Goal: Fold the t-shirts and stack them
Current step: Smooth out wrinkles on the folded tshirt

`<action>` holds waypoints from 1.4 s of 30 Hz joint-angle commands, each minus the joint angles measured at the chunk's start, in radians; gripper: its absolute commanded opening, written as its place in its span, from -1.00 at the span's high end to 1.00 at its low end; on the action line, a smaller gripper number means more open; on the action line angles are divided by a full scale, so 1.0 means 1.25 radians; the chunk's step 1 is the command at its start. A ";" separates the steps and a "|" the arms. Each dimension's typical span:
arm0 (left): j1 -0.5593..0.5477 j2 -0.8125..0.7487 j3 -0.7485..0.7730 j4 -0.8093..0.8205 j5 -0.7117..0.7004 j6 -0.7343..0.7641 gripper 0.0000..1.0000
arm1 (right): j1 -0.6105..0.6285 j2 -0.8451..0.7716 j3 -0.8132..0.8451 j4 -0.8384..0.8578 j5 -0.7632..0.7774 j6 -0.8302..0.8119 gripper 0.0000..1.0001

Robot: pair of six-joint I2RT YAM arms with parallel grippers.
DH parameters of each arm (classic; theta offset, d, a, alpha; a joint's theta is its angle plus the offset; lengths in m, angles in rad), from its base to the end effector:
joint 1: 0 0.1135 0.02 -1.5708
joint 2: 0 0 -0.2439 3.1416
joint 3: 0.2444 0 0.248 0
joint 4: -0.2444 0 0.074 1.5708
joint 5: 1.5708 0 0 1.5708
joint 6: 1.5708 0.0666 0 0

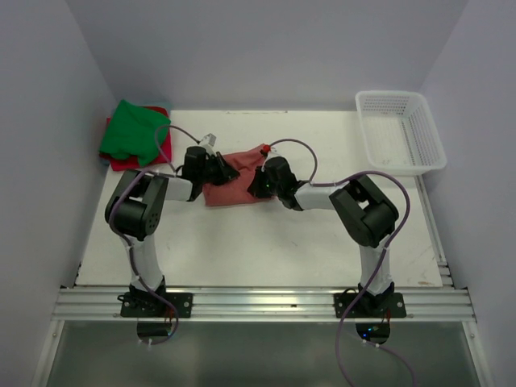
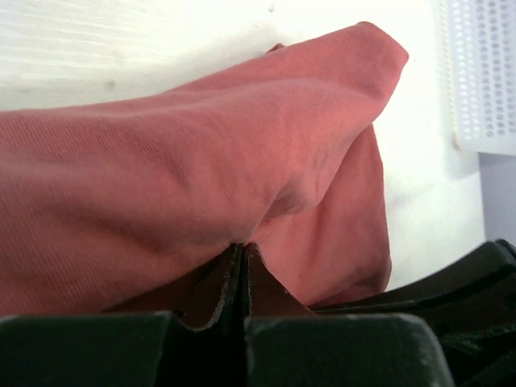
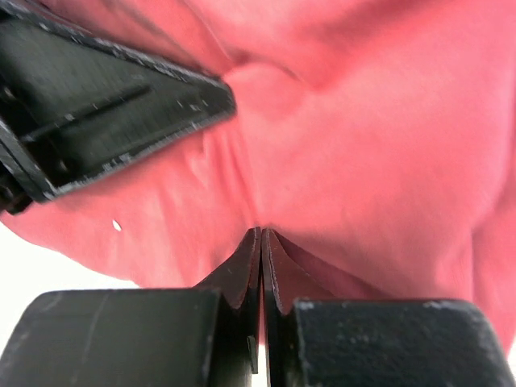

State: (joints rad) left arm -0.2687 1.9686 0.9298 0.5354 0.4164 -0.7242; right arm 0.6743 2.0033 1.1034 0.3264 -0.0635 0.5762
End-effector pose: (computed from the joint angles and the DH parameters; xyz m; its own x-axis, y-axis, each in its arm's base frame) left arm 0.3847 -0.1339 0.0963 -0.7355 -0.4259 -0.5268 0.1296 0.6748 -0.7265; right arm 0.3386 0.2760 0.1076 -0.7176 0.1226 -0.6856 -0.3265 0.8104 0.4865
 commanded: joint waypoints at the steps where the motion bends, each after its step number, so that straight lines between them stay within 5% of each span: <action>1: 0.024 -0.065 0.000 -0.078 -0.199 0.069 1.00 | 0.008 0.014 -0.026 -0.030 0.008 -0.017 1.00; 9: 0.079 -0.003 0.062 -0.044 -0.102 0.106 1.00 | 0.008 0.005 -0.033 -0.041 0.013 -0.024 1.00; 20: 0.095 -0.126 -0.030 0.080 0.029 0.028 1.00 | 0.007 0.010 -0.038 -0.044 0.014 -0.025 1.00; 34: 0.079 -0.034 -0.113 0.093 0.048 0.047 1.00 | 0.030 -0.202 0.029 -0.106 -0.004 -0.110 1.00; 37: 0.079 -0.053 -0.119 0.072 0.001 0.060 0.09 | 0.029 -0.160 0.084 -0.132 0.000 -0.132 1.00; 40: 0.079 -0.093 -0.124 0.080 -0.033 0.076 -0.38 | 0.028 -0.090 0.148 -0.154 -0.008 -0.139 1.00; 41: 0.079 -0.103 -0.123 0.081 -0.041 0.080 -0.86 | 0.028 -0.070 0.163 -0.158 -0.015 -0.141 1.00; 42: 0.079 -0.113 -0.122 0.080 -0.048 0.084 -1.00 | 0.028 -0.040 0.187 -0.157 -0.019 -0.139 1.00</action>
State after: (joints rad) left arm -0.1772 1.8751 0.7956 0.6353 0.4557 -0.6701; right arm 0.7113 1.8656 1.2675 0.1856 -0.0719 0.4362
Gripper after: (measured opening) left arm 0.933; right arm 0.009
